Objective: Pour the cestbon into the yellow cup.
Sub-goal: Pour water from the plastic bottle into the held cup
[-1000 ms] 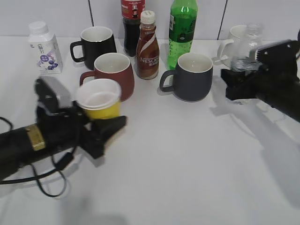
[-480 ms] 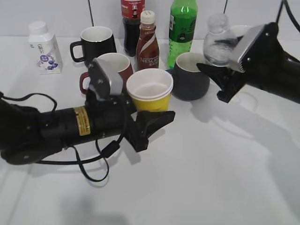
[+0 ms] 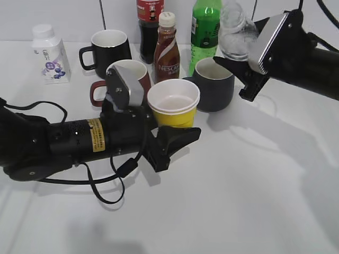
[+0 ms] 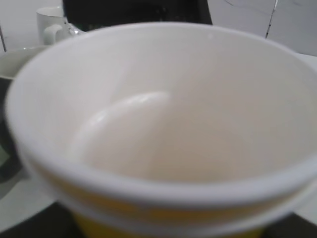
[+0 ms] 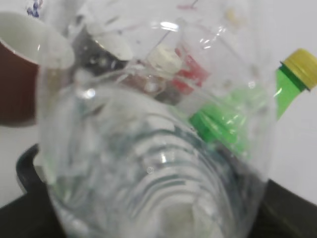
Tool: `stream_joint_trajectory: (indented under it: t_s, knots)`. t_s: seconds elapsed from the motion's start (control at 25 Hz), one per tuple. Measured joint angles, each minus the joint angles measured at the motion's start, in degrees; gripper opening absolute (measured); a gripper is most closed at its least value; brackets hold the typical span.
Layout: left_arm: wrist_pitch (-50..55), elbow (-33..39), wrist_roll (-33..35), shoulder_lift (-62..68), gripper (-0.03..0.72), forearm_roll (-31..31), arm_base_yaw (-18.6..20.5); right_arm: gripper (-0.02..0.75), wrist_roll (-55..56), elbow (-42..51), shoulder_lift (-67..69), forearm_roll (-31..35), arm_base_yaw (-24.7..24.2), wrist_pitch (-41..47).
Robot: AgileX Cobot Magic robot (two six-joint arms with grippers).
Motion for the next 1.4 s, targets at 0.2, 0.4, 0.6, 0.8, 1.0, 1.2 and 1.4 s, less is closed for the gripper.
stream_joint_trajectory:
  t_s: [0.2,0.4,0.6,0.8,1.0,1.2,1.4]
  knots:
    - [3.5,-1.8,-3.4,0.0,0.44,3.8,-0.2,0.482,-7.2,0.0,0.0,-0.1,0.0,0.2]
    - [6.8,-4.0,-4.6,0.0,0.44,4.9,-0.6,0.482,-14.0,0.0,0.0,-0.5,0.0,0.2]
    - [9.5,-6.3,-4.8,0.0,0.44,5.1,-1.3,0.482,-21.8,0.0,0.0,-0.9,0.0,0.2]
    - [14.6,-9.1,-4.8,0.1,0.44,5.2,-4.3,0.482,-27.6,0.0,0.0,-1.0,0.0,0.2]
    - [15.6,-9.6,-4.8,0.1,0.44,5.1,-4.7,0.482,-30.6,0.0,0.0,-0.9,0.0,0.2]
    - [15.9,-9.6,-4.8,-0.3,0.44,5.0,-4.7,0.482,-32.7,0.0,0.0,-0.7,0.0,0.2]
    - [16.1,-9.6,-4.8,-1.8,0.44,5.0,-4.7,0.482,-35.0,0.0,0.0,-0.6,0.0,0.2]
